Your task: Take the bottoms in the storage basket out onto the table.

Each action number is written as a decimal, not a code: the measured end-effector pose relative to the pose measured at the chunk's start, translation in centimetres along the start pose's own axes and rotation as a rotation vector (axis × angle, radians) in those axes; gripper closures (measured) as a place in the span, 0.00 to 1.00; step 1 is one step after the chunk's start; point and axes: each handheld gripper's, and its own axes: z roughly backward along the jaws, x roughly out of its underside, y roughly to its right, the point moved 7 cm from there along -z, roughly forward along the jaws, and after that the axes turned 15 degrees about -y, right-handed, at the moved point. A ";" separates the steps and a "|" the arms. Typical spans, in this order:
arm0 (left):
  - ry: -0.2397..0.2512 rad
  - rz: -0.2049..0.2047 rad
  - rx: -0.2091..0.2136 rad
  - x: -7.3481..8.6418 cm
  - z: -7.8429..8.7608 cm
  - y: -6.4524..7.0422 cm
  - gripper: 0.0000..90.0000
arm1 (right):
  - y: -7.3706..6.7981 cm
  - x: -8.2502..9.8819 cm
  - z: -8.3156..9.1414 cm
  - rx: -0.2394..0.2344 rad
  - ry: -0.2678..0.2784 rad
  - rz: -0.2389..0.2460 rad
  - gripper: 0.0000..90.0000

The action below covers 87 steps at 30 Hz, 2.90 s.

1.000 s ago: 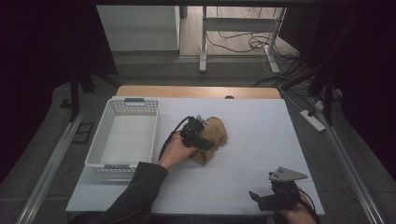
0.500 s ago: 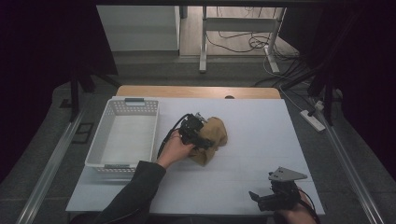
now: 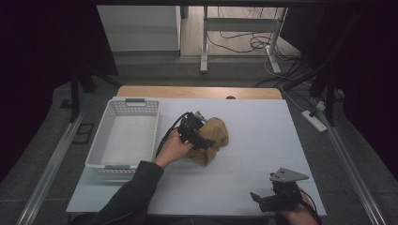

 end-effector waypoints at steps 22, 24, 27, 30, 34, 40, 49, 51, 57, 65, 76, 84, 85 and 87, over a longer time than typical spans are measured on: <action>0.017 -0.008 -0.002 1.2 2.2 0.2 0.00 | 0.0 0.0 0.0 0.002 -0.004 0.001 0.00; 0.025 -0.004 0.007 1.5 2.4 0.1 0.00 | 0.0 0.0 0.0 0.002 -0.004 0.001 0.00; 0.037 0.005 0.022 1.7 2.6 0.1 0.00 | 0.0 0.0 0.0 0.003 -0.004 0.001 0.00; 0.045 0.009 0.042 1.9 2.8 0.1 0.00 | 0.0 0.0 0.0 0.003 -0.004 0.001 0.00; 0.047 -0.001 0.048 2.1 3.0 0.3 0.00 | 0.0 0.0 0.0 0.003 -0.005 0.002 0.00; 0.050 -0.007 0.053 2.7 3.4 0.3 0.00 | 0.0 0.0 0.0 0.003 -0.005 0.001 0.00; 0.057 -0.004 0.062 3.5 3.7 -0.1 0.00 | 0.0 0.0 0.0 0.003 -0.003 0.003 0.00; 0.061 -0.004 0.061 3.6 3.9 -0.2 0.00 | 0.0 0.0 0.0 0.003 -0.002 0.003 0.00; 0.079 0.007 0.071 3.9 4.4 -0.4 0.00 | 0.0 0.0 0.0 0.003 -0.002 0.004 0.00; 0.086 0.020 0.092 4.5 4.8 -0.6 0.00 | 0.0 0.0 0.0 0.002 0.000 0.005 0.00; 0.075 0.013 0.052 5.5 4.8 -0.6 0.00 | -0.1 0.0 0.0 0.002 0.001 0.009 0.00; 0.076 0.019 0.031 6.3 5.0 -0.9 0.00 | -0.1 0.0 0.1 0.002 0.001 0.010 0.00; 0.078 0.019 0.031 6.4 5.0 -0.9 0.00 | -0.1 0.0 0.1 0.002 0.001 0.010 0.00; 0.082 0.025 0.034 6.6 5.2 -1.0 0.00 | -0.1 0.0 0.1 0.001 0.004 0.010 0.00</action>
